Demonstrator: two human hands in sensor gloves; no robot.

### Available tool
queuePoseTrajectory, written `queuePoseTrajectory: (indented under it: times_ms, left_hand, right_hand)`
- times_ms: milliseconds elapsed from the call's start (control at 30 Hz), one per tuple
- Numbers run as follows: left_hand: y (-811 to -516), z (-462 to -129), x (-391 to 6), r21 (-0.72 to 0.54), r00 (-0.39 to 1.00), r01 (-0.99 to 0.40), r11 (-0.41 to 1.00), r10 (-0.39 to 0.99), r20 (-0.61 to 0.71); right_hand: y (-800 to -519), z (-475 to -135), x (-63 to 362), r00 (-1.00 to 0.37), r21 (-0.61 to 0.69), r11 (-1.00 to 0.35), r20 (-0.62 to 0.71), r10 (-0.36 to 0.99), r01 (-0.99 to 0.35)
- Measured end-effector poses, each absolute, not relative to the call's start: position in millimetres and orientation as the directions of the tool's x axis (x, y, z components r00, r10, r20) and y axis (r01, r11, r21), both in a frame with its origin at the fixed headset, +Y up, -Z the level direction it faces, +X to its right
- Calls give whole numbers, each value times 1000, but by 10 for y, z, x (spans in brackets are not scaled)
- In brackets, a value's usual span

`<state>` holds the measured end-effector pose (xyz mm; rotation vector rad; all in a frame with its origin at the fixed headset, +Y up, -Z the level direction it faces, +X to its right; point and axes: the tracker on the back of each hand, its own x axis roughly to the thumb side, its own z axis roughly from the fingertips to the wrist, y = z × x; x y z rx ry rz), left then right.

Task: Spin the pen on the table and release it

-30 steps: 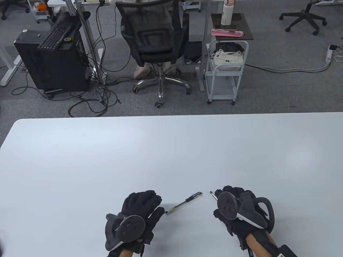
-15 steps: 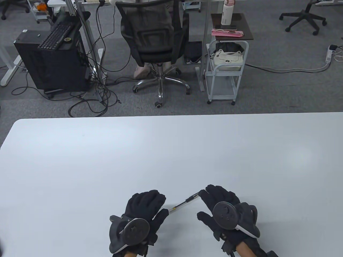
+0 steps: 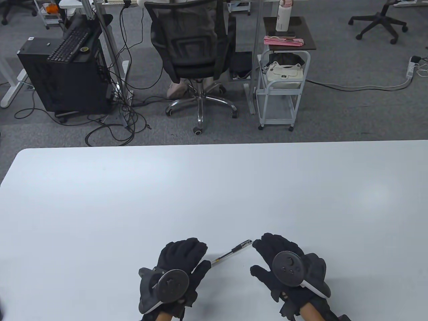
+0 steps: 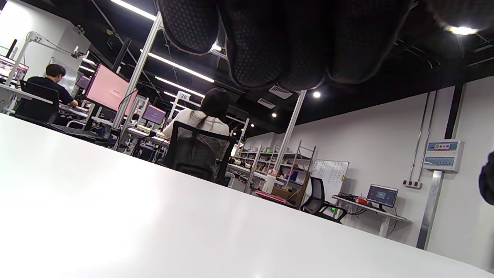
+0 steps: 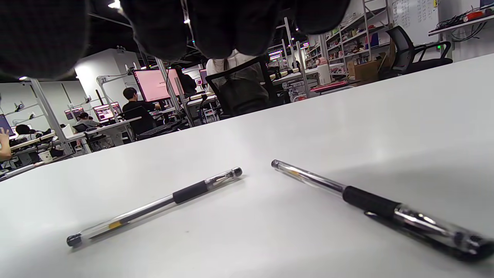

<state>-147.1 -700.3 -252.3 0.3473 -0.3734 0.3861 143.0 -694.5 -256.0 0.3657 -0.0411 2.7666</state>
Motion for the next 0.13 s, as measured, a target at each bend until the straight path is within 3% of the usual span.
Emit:
queuePoseTrajectory:
  times_ms: [133]
  left_hand:
    - [-7025, -2530, -1450, 241, 862, -410, 880, 288, 417]
  right_hand:
    - [-6962, -2556, 1414, -907, 31, -941, 258, 332, -336]
